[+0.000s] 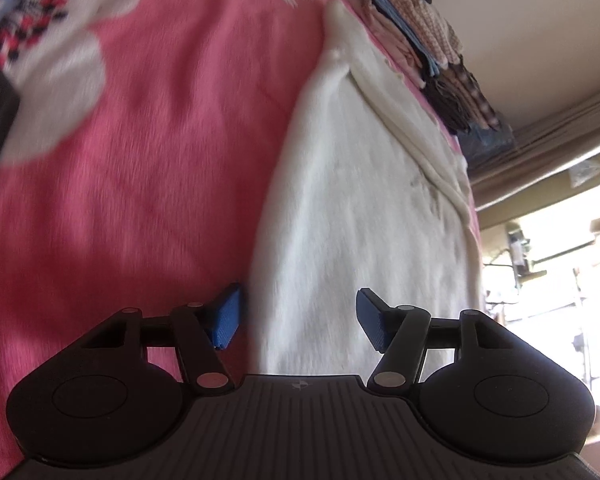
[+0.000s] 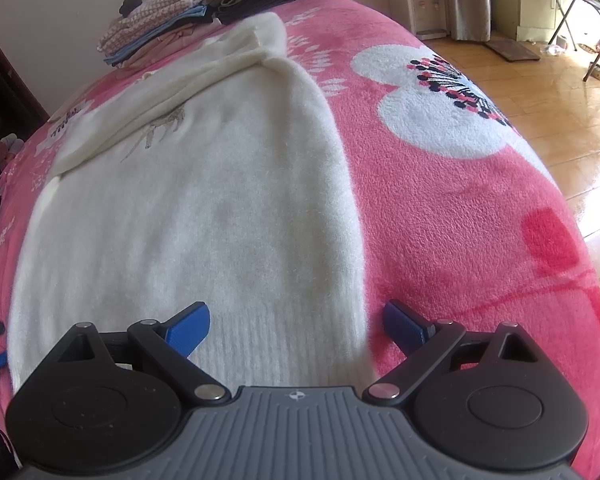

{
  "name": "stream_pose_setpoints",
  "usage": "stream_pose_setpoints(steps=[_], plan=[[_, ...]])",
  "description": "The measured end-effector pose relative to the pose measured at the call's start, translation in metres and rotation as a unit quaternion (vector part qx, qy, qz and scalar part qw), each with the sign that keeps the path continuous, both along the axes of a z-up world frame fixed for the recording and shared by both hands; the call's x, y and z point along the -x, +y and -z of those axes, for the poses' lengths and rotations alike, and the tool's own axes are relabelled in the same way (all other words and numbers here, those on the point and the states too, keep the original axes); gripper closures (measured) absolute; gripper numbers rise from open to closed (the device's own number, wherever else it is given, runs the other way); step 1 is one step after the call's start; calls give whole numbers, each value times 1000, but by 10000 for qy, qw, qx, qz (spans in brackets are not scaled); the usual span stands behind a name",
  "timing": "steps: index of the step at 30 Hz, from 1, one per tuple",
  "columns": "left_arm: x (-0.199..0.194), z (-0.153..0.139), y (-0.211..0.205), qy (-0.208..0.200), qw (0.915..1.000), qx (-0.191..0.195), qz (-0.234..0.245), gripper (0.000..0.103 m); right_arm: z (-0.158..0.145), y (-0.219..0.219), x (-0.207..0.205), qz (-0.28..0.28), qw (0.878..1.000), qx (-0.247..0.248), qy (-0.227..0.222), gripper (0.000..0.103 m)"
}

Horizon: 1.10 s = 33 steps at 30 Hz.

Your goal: Fold clothes

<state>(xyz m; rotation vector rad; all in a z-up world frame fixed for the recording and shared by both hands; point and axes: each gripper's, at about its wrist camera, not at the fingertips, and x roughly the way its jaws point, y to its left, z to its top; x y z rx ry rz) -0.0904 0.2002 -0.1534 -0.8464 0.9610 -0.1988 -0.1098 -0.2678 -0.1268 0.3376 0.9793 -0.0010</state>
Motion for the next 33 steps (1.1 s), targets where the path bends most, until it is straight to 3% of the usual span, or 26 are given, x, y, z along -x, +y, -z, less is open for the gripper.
stream_pose_setpoints(steps=[6,15,21,26,28,33], plan=[[17,8,-2,164,9990,348,207,44,0,-1,0,-5,10000,-36,-12,7],[23,-1,-21,140,9958,-93,895,45,-2,-9,0,-45,9997,-231,-54,10],[22,4,-22,201,9960,37,872,48,-2,-39,-4,175,9942,-1062,-65,30],[20,9,-21,332,9962,84,807,50,7,-68,-11,405,9806,-1918,64,37],[21,8,-22,325,9963,61,797,50,10,-73,-12,373,9774,-2077,132,39],[25,9,-17,268,9966,408,669,52,16,-78,-4,145,9684,-2462,373,48]])
